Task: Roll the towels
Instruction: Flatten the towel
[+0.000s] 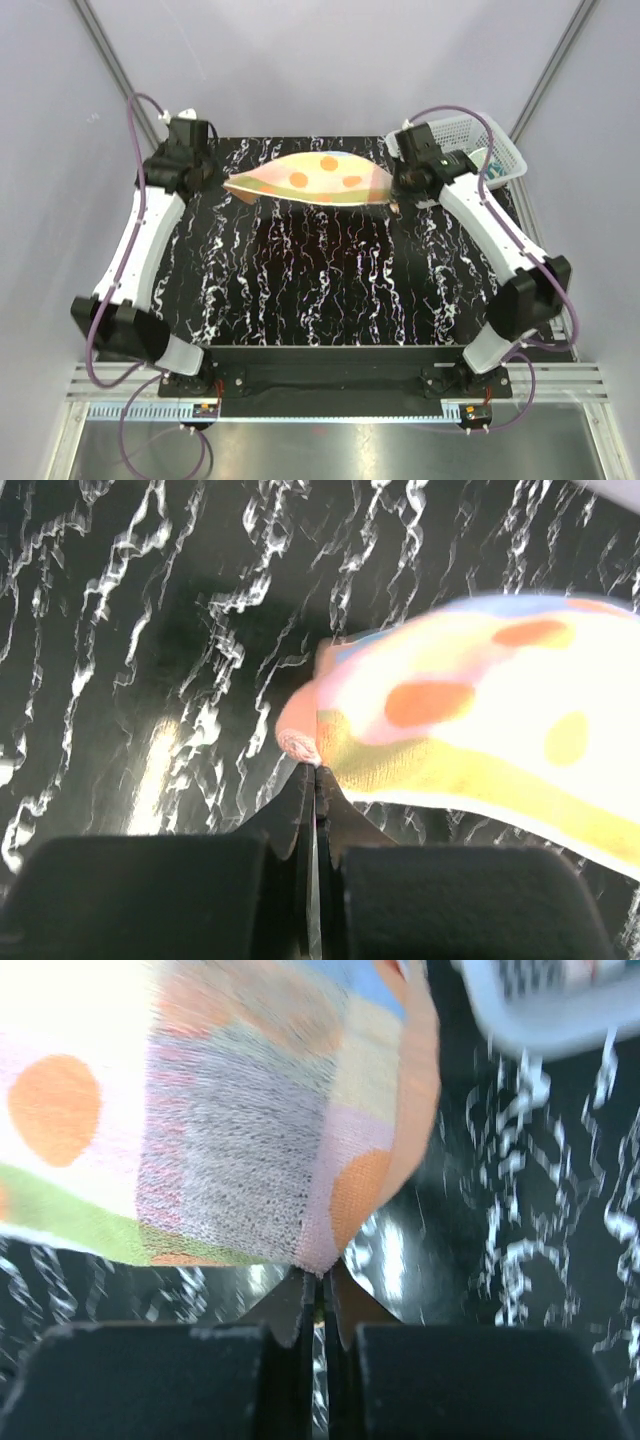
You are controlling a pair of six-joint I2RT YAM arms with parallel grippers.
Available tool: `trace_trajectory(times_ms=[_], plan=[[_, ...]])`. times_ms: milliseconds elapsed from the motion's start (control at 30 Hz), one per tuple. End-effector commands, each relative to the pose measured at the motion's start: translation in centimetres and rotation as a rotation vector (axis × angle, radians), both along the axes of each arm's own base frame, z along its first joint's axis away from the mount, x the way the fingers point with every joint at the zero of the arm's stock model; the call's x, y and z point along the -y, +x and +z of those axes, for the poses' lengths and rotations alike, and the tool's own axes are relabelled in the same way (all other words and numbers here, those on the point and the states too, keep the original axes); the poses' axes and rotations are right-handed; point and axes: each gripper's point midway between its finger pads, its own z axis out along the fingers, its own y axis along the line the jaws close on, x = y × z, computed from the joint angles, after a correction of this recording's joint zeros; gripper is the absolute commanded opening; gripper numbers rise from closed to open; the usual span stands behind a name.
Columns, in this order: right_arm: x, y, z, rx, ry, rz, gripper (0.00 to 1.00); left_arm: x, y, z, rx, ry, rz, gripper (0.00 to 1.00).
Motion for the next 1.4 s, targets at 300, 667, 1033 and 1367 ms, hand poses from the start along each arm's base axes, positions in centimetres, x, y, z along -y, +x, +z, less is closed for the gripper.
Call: trace_trajectory(times_ms=[300, 667, 1033, 1367], plan=[[-0.6, -14.6, -17.6, -0.438, 0.097, 0.007, 0.1, 0.1, -11.2, -17.4, -0.318, -0.081, -0.01, 0.0], [0.2, -17.7, -17.9, -0.47, 0.081, -0.053, 0.66, 1.6, -15.1, -18.8, -0.347, -0.181, -0.036, 0.01], [2.6, -20.0, -14.8, -0.326, 0.181, -0.224, 1.0, 2.3, -15.9, -20.5, -0.333, -0.289, 0.006, 0.16], [3.0, -21.9, -17.0, -0.324, 0.287, -0.336, 1.0, 0.9, -17.0, -20.6, -0.275, -0.286, 0.119, 0.91]])
